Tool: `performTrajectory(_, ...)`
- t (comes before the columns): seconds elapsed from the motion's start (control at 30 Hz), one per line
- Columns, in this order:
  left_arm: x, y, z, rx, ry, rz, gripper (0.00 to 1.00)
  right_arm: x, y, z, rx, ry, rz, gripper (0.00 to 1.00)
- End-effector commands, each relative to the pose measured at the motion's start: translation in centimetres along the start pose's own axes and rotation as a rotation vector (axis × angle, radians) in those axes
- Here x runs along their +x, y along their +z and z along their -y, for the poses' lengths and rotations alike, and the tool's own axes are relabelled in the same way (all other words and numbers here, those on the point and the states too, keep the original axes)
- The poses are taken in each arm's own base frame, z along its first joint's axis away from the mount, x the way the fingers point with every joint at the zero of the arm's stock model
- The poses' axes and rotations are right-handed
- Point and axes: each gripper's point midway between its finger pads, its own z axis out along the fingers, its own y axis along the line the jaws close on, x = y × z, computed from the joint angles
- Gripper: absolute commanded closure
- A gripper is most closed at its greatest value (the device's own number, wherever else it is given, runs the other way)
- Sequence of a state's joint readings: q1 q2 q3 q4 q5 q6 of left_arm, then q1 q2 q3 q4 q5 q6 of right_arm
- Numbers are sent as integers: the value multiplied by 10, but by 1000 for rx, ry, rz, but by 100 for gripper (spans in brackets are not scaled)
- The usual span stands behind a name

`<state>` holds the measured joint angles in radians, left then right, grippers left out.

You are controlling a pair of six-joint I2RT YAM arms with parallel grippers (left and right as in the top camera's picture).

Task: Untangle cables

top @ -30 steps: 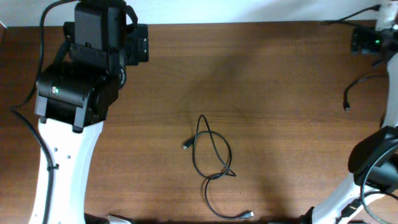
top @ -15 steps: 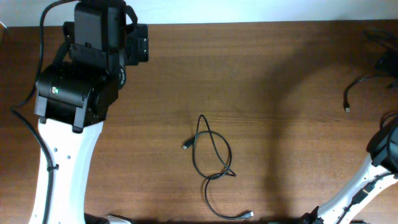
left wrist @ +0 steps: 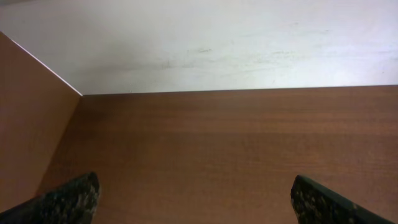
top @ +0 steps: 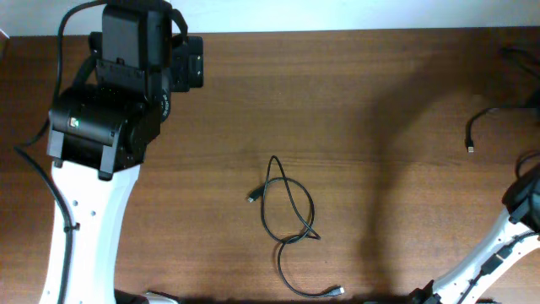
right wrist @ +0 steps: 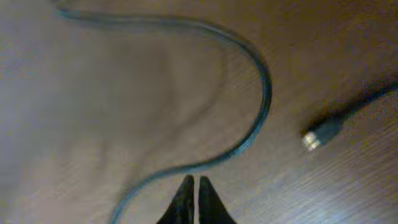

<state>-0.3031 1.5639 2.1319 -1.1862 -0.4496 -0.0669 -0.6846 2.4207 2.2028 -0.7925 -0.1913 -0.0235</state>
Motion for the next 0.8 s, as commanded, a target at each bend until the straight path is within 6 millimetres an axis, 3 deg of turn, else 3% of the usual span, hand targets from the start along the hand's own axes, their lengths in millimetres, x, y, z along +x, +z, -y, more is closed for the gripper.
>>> performTrajectory(0.0, -3, -5, -2, 6, 7, 12, 1, -67, -79, -23, -15, -68, 194, 96)
performTrajectory(0.03, -2, -5, -2, 6, 9, 7, 1, -68, -79, -20, 1, -66, 198, 87)
performTrajectory(0.07, 0, -5, -3, 5, 12, 1, 1, -67, -74, -14, 32, -63, 195, 1)
performTrajectory(0.27, 1, -5, -3, 5, 15, -4, 1, -75, -20, 20, 174, -161, 240, 1)
performTrajectory(0.47, 1, -5, -3, 5, 13, -3, 1, -43, 42, 53, 191, -119, 171, 1)
performTrajectory(0.57, 1, -5, -2, 6, 3, -4, 1, -14, 71, 60, 176, -106, 89, 1)
performTrajectory(0.6, 1, -5, -2, 7, 3, -4, 1, -4, 79, 60, 166, -103, 61, 7)
performTrajectory(0.63, 1, -5, -2, 9, 3, -4, 1, -1, 82, 60, 161, -102, 54, 25)
performTrajectory(0.67, 1, -5, -2, 9, 3, -4, 1, 1, 83, 60, 160, -101, 46, 71)
performTrajectory(0.7, 1, -5, -2, 10, 3, -4, 1, 2, 83, 59, 155, -100, 44, 96)
performTrajectory(0.77, 2, -5, 1, 29, 3, -6, 1, 5, 83, 55, 135, -100, 34, 96)
